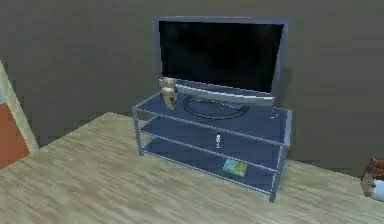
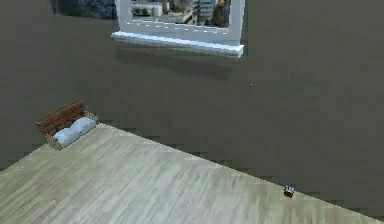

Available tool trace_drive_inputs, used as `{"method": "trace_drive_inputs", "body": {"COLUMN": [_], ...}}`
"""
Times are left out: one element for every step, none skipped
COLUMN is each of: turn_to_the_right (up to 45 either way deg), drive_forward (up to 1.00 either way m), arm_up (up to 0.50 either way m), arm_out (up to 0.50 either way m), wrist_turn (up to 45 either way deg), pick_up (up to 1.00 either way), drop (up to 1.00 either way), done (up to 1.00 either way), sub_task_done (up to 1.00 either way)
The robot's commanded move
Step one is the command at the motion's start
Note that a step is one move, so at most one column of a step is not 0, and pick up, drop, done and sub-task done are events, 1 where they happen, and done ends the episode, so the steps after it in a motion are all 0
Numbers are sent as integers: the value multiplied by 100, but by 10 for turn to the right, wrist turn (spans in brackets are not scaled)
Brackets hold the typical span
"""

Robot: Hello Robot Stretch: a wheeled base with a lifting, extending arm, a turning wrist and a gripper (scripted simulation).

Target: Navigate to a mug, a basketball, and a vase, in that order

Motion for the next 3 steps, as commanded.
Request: {"method": "trace_drive_inputs", "body": {"turn_to_the_right": [0,-120,0], "drive_forward": [90,0,0], "arm_up": [0,0,0], "arm_out": [0,0,0], "wrist_turn": [0,0,0], "pick_up": [0,0,0], "drop": [0,0,0], "done": [0,0,100], "sub_task_done": [0,0,0]}}
